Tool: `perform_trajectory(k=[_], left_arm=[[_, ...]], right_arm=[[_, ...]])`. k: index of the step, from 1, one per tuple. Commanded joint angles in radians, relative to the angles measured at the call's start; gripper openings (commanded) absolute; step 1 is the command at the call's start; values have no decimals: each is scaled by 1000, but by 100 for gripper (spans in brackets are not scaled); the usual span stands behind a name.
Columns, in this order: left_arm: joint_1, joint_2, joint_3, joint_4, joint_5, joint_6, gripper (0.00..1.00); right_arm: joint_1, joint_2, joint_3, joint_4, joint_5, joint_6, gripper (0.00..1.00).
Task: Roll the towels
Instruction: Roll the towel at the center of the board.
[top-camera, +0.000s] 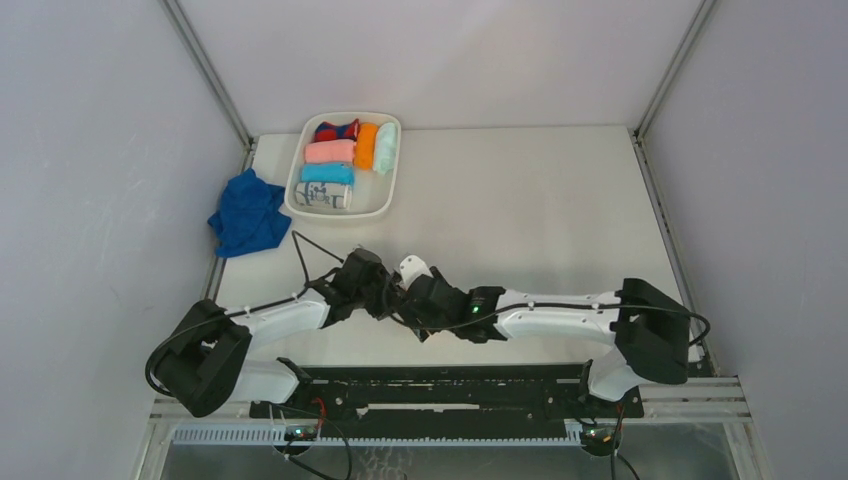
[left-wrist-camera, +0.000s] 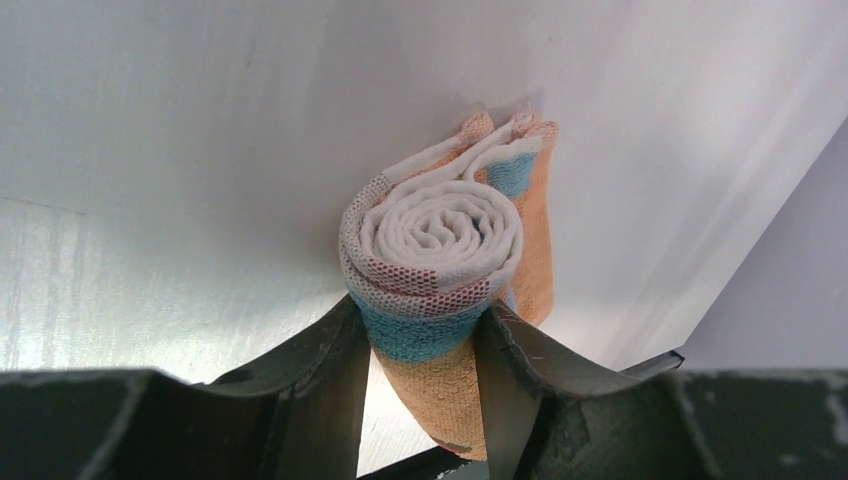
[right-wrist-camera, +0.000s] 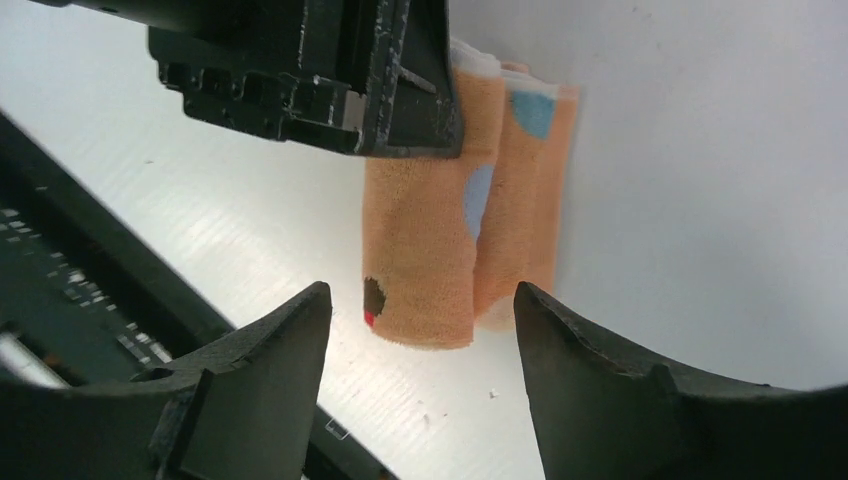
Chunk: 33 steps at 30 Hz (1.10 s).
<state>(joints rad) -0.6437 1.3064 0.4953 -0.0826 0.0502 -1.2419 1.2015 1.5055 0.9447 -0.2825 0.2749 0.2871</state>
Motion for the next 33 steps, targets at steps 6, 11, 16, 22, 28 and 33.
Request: perform_trajectory(k=[6,11,16,22,28,33], left_arm=[[-14,-17,32,-84,-45,30,46],[-14,-17,31,-83,-47,24,46],[-15,-12,37,-83,-44,23,48],[-14,-67,21,-92,-63,-6,67],[-14,-210,-32,-86,-97,-52,85],[-14,-283,-75,-43,-75,-82,90]], right_arm=[[140,164,97,-52,274,-92,65],[160,212,97,-55,293,-83,59],[165,233,97,-62,279,-77,42],[106,169,29,-13,141,-34,20],[-83,38,-170,206,-260,32,19],[-293,23,-300,414,-651,123,19]])
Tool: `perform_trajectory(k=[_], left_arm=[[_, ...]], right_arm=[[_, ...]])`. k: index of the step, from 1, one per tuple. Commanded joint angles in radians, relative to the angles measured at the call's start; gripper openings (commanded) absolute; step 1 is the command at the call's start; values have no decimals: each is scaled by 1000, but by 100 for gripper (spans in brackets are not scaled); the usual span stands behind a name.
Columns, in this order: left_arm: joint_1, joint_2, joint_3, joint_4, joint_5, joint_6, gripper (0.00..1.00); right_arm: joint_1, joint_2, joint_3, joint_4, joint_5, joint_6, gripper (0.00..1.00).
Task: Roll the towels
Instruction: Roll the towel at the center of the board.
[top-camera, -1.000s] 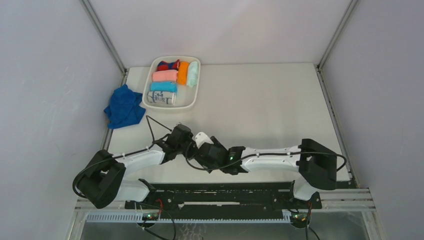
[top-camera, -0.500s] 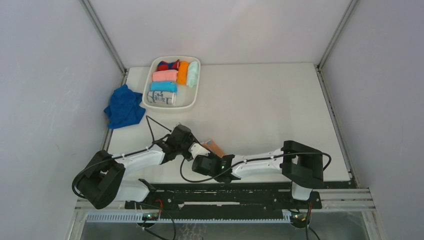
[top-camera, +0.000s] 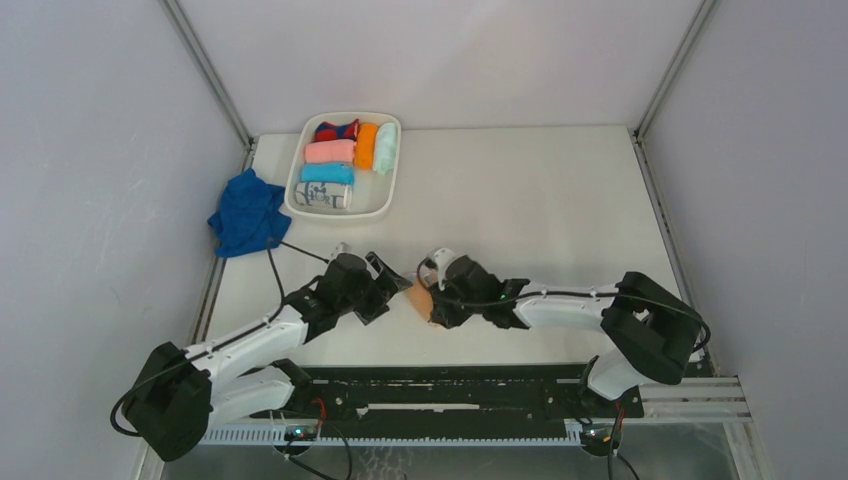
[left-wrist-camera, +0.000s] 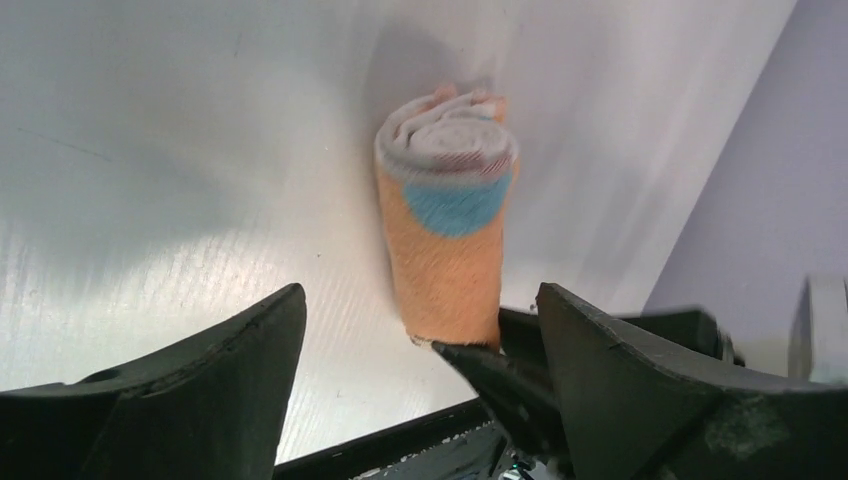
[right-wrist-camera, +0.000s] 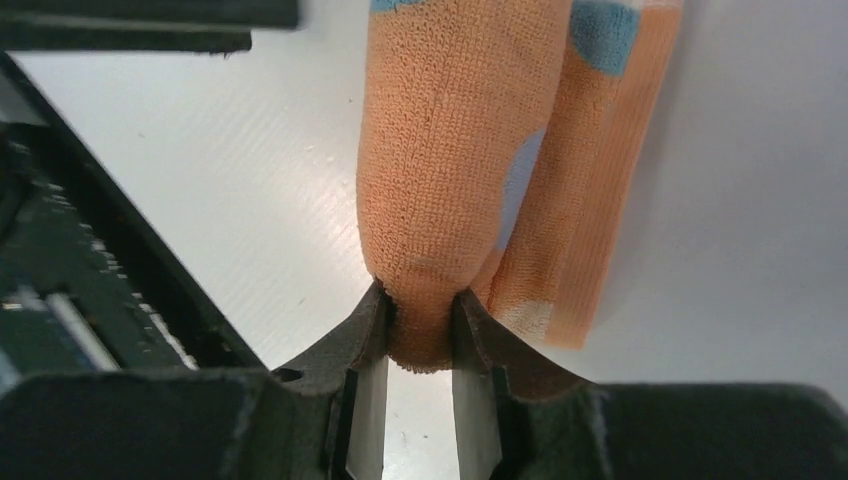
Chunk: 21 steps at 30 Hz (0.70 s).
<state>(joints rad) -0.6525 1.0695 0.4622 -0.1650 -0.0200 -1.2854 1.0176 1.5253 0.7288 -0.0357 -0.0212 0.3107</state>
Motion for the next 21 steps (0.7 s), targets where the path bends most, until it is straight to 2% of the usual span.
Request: perform_trajectory(k=[1,6,9,11,21], left_arm=[[-6,-53,-51,56,3,-41,90],[-6,-32,-75,147,53,-51,90],[-7,6,-73,191,80,-51,89],[-9,34,-69,218,99,-51,88],[-25,186,-44,334,141,-58,77]], right_arm=[[-139,13,-102,203,-419,121,19],[-278,115,-183,464,-704,294,20],[-337,205,-218,632,-823,409,20],[-359,255,-231,730,-865,469,19],[-425,433,-231,867,-946,619,18]])
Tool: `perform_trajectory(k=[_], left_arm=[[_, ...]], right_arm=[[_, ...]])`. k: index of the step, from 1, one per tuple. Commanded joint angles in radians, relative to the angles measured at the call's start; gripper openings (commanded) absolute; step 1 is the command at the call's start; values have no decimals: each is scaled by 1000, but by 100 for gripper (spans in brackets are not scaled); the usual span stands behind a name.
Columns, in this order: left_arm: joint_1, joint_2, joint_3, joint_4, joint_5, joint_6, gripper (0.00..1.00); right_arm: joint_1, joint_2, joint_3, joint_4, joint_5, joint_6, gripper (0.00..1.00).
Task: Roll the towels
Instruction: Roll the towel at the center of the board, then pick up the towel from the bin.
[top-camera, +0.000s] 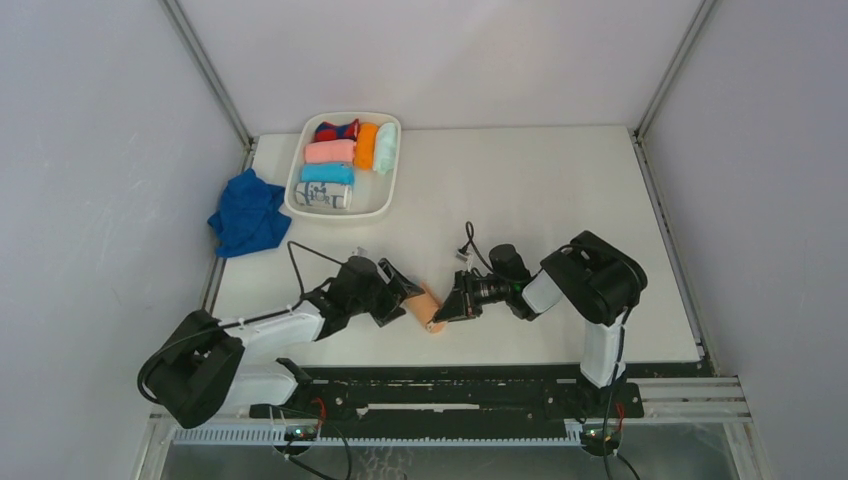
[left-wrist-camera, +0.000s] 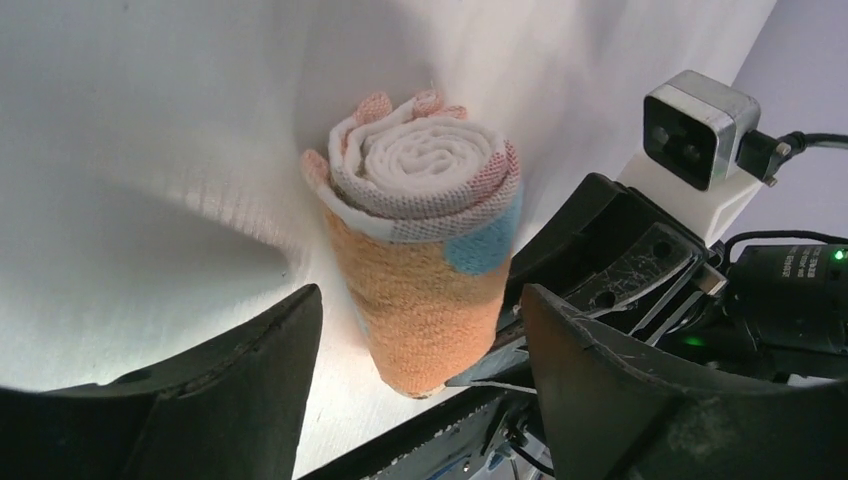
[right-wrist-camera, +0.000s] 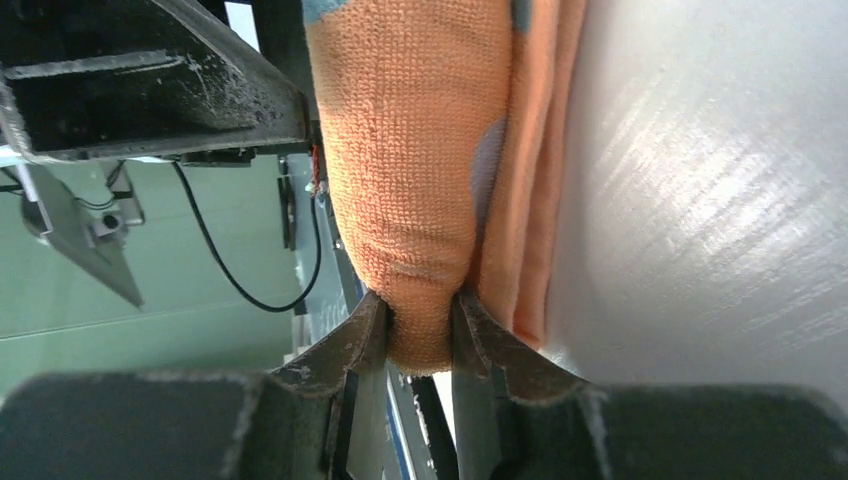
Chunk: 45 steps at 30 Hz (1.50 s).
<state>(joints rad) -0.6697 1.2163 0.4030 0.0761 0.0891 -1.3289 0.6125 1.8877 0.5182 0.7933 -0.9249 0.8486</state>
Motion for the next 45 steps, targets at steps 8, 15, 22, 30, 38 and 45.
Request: perform_trajectory(k=[8,15,22,30,38,45], left_arm=[[-33,65,10,103,25,-33,74],[-64,138,26,152,35,-44,64],[-70,193,19,194,42,-58,62],[-70,219,-55,308,44,-106,60],[-69,239,-100,399,41,-128,45],[-56,207,-91,342,26,-75,24]], right_arm=[[-62,165,-27,90,-52,157,18],[-60,168,-23,103,-53,166,18],[-12,81,34,-113,-19,38,19],[22,85,81,-122,-24,56,18],[17,112,87,-113,-13,77,18],[14,-12,86,-227,20,-8,30]])
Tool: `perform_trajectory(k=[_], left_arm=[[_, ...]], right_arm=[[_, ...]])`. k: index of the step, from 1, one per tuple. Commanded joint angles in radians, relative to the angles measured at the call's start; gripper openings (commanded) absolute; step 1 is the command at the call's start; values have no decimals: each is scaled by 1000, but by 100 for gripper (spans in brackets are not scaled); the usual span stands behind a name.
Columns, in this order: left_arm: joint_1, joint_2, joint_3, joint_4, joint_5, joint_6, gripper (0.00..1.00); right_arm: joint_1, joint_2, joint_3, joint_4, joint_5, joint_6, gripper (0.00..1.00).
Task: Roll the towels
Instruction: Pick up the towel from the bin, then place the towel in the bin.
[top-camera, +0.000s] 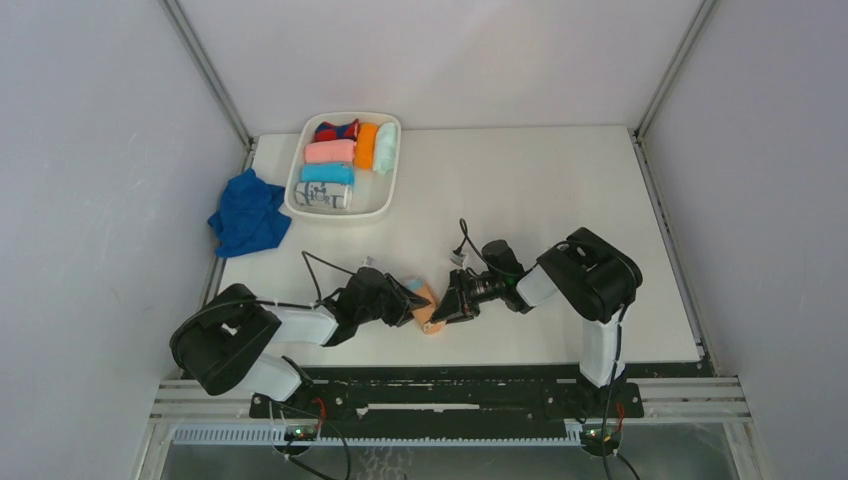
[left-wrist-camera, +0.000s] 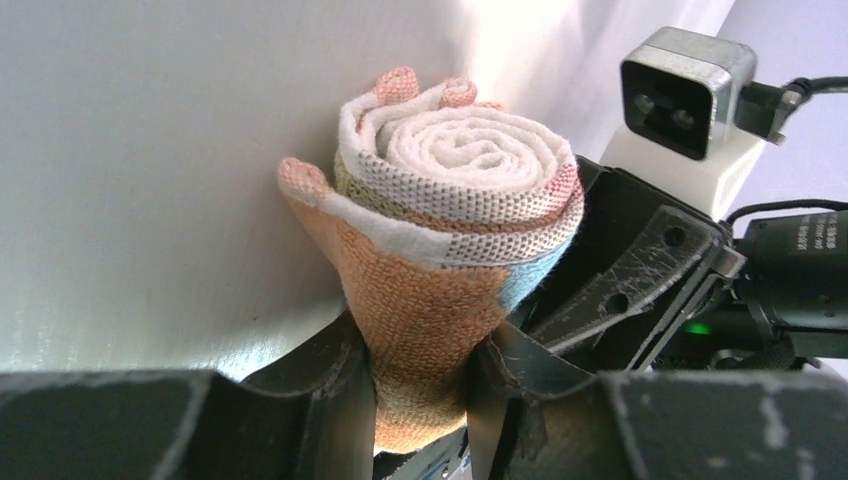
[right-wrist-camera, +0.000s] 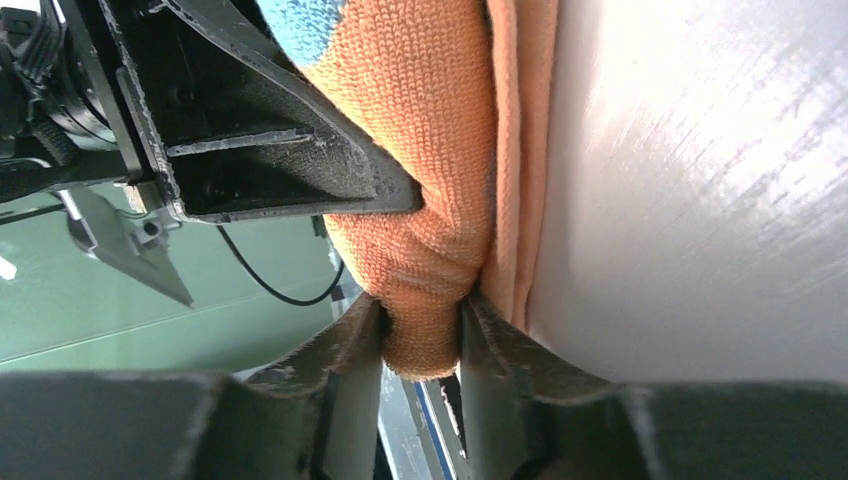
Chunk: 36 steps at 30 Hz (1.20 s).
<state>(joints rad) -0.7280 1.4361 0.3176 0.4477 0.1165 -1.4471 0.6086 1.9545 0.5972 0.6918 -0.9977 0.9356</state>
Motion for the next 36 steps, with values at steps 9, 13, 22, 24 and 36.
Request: perform_trajectory(k=[9,13,22,24,36], left_arm=[[115,-115,197,-429,1,371,18],[197,-140,304,-544,65,523,18],[459,-91,717,-883,222,852,19],[516,-43,837,-953,259,913,19],[658,570,1629,-1223,470,1081,21]], right_arm=[[-35,-430,41,-572,258,-386,53],[-84,-567,52,-712,340,-473,56],[-139,-790,55,-885,556,-607,60],[-143,-814,55,-899,581,-625,60],[-148,-846,55,-881,655,-648,61]])
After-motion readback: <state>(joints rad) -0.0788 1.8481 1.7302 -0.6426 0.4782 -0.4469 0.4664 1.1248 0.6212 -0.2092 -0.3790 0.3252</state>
